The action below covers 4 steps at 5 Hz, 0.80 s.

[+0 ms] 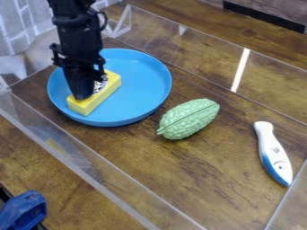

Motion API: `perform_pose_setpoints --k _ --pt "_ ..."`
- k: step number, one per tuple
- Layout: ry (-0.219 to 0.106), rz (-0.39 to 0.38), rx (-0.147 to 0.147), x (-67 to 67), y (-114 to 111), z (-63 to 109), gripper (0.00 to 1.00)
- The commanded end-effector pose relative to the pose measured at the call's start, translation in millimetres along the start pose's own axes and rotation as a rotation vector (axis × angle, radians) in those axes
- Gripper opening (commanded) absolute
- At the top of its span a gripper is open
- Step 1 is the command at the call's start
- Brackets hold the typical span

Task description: Remove the yellow brick from inside the blue tray and put it on the table

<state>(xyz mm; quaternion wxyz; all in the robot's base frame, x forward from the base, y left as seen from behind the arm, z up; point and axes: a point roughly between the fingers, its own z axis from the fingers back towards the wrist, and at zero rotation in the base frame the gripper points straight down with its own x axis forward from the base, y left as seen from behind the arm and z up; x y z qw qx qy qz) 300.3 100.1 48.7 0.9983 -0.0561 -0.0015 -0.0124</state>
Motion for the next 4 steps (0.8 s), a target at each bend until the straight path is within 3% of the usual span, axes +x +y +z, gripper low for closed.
perform_pose_setpoints --k 1,2,3,4 --pt "-0.117 -0.002 0.036 11.7 3 45.2 0.0" --pt "-0.155 -0.007 0.031 17.0 1 62.4 0.0" --pt "-0.175 -0.012 0.022 22.0 0 72.5 1.0" --pt "-0.176 -0.015 0.02 22.9 2 65.3 1.0"
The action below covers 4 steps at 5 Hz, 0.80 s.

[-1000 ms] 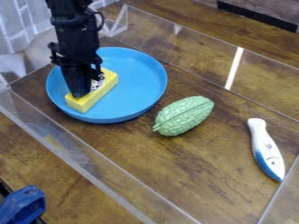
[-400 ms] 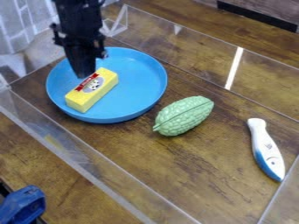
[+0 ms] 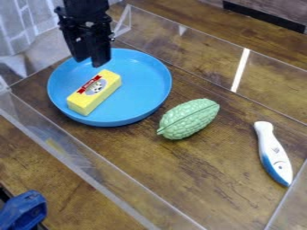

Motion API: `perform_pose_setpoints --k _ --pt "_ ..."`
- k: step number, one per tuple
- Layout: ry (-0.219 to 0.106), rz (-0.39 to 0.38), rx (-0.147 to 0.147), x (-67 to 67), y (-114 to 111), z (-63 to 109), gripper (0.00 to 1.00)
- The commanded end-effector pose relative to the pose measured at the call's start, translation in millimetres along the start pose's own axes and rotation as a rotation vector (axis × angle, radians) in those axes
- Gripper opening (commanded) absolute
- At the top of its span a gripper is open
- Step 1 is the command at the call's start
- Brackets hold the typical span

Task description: Remove the yellow brick from inside the blue tray and put it on the table

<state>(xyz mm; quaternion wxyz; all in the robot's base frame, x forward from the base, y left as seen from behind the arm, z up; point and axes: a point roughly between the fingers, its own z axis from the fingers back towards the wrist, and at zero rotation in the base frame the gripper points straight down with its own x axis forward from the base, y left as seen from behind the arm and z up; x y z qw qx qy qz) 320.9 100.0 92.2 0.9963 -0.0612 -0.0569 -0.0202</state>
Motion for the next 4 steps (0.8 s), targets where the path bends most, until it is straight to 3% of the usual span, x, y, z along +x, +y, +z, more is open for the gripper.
perform_pose_setpoints --k 1,4 --pt "-0.065 0.006 0.024 4.8 7 19.5 1.0" --pt "-0.055 -0.028 0.01 1.3 6 -0.6 1.0"
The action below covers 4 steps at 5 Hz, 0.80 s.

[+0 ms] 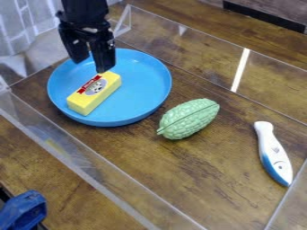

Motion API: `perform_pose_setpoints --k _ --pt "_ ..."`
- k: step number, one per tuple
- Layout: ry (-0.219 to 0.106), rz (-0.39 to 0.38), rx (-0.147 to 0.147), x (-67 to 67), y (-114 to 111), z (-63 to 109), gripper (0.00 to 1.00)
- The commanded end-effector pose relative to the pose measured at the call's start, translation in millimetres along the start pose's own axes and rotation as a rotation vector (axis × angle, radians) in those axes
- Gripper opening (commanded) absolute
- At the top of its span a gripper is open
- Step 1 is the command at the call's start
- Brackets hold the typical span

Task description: Remove the yellow brick from inside the blue tray and put it on the table

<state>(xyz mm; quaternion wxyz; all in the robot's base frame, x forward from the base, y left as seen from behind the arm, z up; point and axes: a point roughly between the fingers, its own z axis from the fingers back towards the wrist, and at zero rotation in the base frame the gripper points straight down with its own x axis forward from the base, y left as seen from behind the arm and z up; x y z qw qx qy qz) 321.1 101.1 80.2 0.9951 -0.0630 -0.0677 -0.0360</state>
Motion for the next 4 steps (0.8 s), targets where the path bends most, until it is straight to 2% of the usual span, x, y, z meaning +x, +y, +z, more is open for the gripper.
perform_pose_setpoints --k 1,4 --pt "-0.033 -0.006 0.011 1.6 4 3.1 1.0" --pt "-0.031 -0.049 0.002 2.7 3 -22.7 1.0"
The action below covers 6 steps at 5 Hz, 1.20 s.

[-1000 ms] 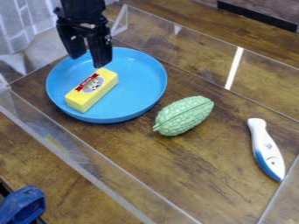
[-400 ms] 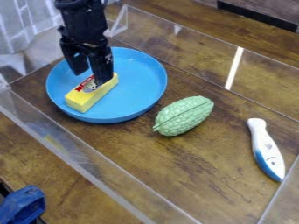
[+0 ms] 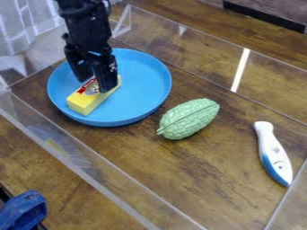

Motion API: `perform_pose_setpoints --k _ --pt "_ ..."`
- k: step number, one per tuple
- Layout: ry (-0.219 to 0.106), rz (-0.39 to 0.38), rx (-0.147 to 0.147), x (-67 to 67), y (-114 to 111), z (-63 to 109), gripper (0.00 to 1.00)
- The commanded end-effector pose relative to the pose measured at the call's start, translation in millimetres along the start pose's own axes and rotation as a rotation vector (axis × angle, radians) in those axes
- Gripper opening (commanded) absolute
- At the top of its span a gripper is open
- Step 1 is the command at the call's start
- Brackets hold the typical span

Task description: Remove the yellow brick from inside the blue tray and put it on the table

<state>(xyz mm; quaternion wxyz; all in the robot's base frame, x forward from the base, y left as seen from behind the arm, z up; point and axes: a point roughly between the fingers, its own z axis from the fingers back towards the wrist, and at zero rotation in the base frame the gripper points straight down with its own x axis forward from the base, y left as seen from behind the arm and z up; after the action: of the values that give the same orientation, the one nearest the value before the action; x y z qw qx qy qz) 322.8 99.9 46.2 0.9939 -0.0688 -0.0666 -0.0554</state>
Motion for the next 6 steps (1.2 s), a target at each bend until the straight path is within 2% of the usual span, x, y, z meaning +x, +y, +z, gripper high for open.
perform_pose_setpoints --k 1,2,3,6 --pt "-0.03 -0.026 0.018 6.0 0 2.1 1.0" --pt "-0.033 -0.039 0.022 7.3 -1 -7.6 1.0" --pt "-0.032 -0.045 0.022 8.0 -2 -11.7 0.0" --pt "0.0 -0.073 0.054 16.8 -9 6.9 0.0"
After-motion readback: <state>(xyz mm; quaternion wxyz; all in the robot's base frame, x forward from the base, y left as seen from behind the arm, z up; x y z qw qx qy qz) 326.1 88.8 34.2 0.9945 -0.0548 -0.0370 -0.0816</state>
